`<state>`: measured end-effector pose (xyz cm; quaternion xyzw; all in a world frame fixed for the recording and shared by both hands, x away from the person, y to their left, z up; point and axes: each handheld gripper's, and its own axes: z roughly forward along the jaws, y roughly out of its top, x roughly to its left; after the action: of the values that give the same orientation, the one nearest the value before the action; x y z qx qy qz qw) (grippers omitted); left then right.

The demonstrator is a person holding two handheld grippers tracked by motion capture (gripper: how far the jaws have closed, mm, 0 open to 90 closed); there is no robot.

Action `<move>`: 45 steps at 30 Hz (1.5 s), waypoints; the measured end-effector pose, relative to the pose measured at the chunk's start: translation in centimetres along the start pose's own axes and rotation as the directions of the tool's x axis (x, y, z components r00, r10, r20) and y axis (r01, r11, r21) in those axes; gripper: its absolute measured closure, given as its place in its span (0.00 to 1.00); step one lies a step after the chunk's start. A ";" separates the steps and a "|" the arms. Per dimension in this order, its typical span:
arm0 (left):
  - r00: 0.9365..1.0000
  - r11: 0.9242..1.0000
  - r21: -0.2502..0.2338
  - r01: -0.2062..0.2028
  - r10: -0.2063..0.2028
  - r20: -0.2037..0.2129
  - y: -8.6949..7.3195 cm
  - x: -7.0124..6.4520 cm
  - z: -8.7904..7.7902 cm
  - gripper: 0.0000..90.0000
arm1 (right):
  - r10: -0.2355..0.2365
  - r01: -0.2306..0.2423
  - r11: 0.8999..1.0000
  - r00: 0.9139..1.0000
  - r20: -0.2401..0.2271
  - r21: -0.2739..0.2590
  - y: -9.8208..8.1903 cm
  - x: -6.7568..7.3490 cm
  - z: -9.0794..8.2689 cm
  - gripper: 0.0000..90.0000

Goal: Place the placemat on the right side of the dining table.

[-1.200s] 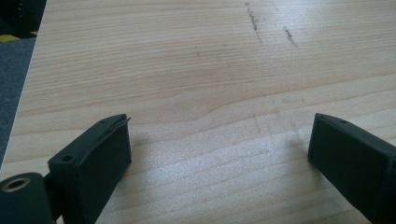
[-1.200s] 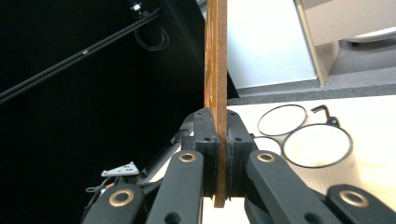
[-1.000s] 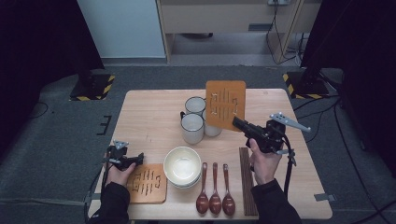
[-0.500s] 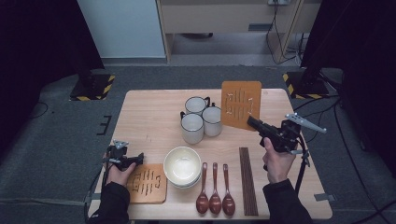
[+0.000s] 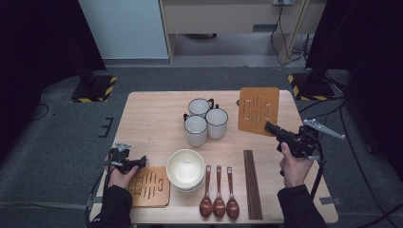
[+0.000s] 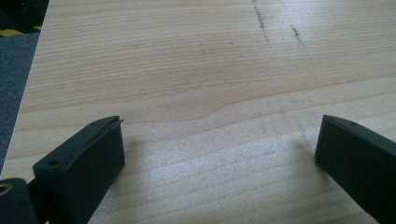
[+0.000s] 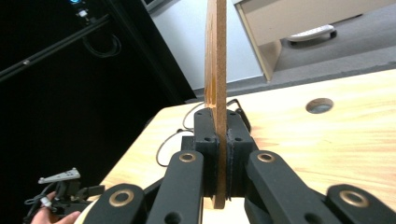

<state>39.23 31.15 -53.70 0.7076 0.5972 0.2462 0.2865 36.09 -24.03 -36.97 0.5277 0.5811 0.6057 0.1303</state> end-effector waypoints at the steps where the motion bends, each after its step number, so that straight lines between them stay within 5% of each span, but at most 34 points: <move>1: 1.000 1.000 0.000 0.000 0.000 0.000 0.0 0.0 0.0 0.00 | 0.000 0.000 1.000 1.000 0.005 0.001 0.0 -0.2 -0.1 0.97; 23: 1.000 1.000 0.000 0.000 0.000 0.000 0.0 0.0 0.0 0.00 | 0.020 -0.026 0.998 0.995 0.098 0.059 -1.8 -4.3 -1.2 0.97; 35: 1.000 1.000 0.000 0.000 0.000 0.000 0.0 0.0 0.0 0.00 | -0.022 0.003 0.992 0.988 0.152 0.126 -3.4 -6.3 -1.5 0.97; 45: 1.000 1.000 0.000 0.000 0.000 0.000 0.0 0.0 0.0 0.00 | 0.018 -0.042 0.990 0.985 0.174 0.136 -4.1 -7.9 -1.6 0.97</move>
<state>39.23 31.15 -53.70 0.7076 0.5971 0.2461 0.2866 36.19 -29.79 -43.92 0.5946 0.6005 0.5176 0.1337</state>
